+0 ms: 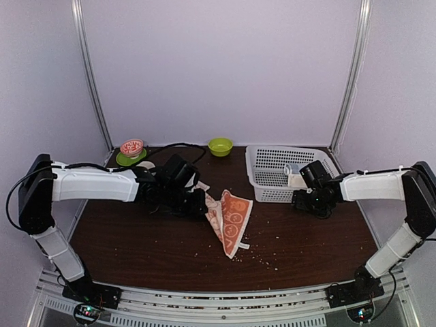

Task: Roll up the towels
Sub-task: Move the towel to the corner of the board.

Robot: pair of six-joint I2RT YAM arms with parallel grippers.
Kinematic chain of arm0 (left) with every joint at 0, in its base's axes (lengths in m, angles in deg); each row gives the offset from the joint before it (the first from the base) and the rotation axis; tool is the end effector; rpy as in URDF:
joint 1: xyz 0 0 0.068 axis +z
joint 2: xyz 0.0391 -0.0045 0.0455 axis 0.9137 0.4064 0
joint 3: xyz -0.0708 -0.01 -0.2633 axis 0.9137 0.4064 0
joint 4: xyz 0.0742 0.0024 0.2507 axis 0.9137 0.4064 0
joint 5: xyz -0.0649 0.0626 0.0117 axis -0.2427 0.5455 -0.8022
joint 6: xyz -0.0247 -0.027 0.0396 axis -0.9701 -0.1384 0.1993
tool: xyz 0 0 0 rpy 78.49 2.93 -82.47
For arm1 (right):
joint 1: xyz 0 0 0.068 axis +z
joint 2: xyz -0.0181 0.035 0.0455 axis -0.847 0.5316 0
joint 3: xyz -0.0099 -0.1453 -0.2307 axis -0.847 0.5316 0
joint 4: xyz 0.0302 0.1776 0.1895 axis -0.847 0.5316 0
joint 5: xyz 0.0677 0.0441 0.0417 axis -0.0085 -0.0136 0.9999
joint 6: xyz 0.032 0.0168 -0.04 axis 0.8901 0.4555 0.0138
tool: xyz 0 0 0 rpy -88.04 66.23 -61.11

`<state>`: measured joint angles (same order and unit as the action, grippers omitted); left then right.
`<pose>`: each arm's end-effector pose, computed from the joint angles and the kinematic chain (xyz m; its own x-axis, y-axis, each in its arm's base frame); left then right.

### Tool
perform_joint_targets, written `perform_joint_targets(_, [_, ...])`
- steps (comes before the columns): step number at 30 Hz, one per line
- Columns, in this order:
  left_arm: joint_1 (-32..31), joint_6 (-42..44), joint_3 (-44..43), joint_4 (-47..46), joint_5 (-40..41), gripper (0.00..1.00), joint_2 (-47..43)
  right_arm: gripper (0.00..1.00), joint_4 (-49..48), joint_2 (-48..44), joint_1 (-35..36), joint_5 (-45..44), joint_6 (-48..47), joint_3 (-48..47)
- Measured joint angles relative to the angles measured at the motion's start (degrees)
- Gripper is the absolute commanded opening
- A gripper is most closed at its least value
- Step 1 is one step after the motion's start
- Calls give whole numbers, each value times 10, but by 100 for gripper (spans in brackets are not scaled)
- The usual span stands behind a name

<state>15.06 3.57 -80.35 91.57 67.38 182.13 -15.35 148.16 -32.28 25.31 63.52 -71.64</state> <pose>0.2250 -0.2804 0.2134 -0.9294 -0.1423 -0.3405 0.0725 0.8342 -0.5467 0.2582 0.1201 0.1645 -0.8514 0.2910 -0.4364 0.1959 0.9482 0.2501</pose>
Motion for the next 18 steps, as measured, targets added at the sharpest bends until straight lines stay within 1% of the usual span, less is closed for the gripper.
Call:
perform_joint_targets(6, [3, 11, 13, -2, 3, 0, -1, 84, 24, -47, 0, 38, -21, 40])
perform_joint_targets(12, [3, 20, 7, -17, -6, 0, 29, 83, 54, -64, 2, 40, -47, 69])
perform_joint_targets(13, [3, 21, 2, -16, -10, 3, 38, 83, 54, -64, 3, 39, -49, 69])
perform_joint_targets(15, [3, 26, -16, -16, -22, 29, 58, 83, 57, -64, 3, 39, -50, 69])
perform_joint_targets(16, [3, 31, -25, -17, -27, 40, 66, 83, 58, -64, 3, 38, -51, 69])
perform_joint_targets(18, [3, 37, -36, -17, -37, 60, 70, 83, 60, -64, 3, 37, -52, 69])
